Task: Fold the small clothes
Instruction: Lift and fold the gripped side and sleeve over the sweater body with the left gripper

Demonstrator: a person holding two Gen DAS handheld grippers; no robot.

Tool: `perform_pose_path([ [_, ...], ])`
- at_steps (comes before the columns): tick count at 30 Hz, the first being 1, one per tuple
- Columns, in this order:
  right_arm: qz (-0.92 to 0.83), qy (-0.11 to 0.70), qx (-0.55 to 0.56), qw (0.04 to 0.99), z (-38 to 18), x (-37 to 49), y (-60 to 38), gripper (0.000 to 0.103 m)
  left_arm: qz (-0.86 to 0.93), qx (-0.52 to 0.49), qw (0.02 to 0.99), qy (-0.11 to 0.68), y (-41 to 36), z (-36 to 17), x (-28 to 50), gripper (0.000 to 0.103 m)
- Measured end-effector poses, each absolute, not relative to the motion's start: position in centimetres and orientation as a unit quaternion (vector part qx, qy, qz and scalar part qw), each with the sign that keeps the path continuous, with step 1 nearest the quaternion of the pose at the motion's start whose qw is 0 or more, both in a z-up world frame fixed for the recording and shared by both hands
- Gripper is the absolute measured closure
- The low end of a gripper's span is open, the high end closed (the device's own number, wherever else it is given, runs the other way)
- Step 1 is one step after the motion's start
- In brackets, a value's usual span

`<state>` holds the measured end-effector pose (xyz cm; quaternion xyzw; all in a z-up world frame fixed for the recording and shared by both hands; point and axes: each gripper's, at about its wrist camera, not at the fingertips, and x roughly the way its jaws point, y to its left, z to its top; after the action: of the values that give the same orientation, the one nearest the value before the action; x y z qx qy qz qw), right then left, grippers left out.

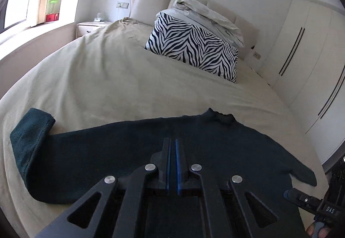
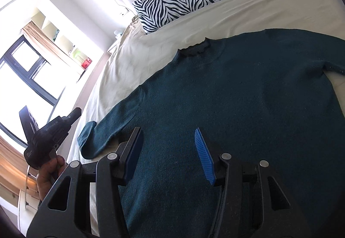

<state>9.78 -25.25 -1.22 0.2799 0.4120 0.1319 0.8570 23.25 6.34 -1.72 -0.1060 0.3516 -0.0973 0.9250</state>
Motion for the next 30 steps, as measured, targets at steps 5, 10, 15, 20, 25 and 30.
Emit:
perform_pose_path([
  [5,0.131,0.427,0.314,0.838,-3.5,11.2,-28.9,0.055,-0.132,-0.031,0.904,0.405,-0.9,-8.1,19.9,0.099],
  [10,0.136,0.443,0.308,0.831,-5.0,12.0,-29.1,0.054,-0.015,-0.182,0.919,0.35,10.4,-6.7,16.8,0.012],
  [15,0.133,0.457,0.312,0.822,-6.1,12.7,-26.6,0.053,0.17,-0.144,0.917,0.33,21.3,-4.7,18.0,0.001],
  [20,0.148,0.465,0.289,0.823,-5.6,12.6,-22.9,0.053,0.212,0.018,0.894,0.395,22.7,-8.2,21.4,0.001],
  [25,0.146,0.47,0.27,0.828,-5.1,12.2,-21.7,0.053,0.23,0.08,0.881,0.405,22.5,-10.9,22.0,0.005],
  [30,0.136,0.468,0.27,0.83,-5.0,11.9,-22.2,0.053,0.222,0.048,0.881,0.415,24.3,-10.4,23.4,0.057],
])
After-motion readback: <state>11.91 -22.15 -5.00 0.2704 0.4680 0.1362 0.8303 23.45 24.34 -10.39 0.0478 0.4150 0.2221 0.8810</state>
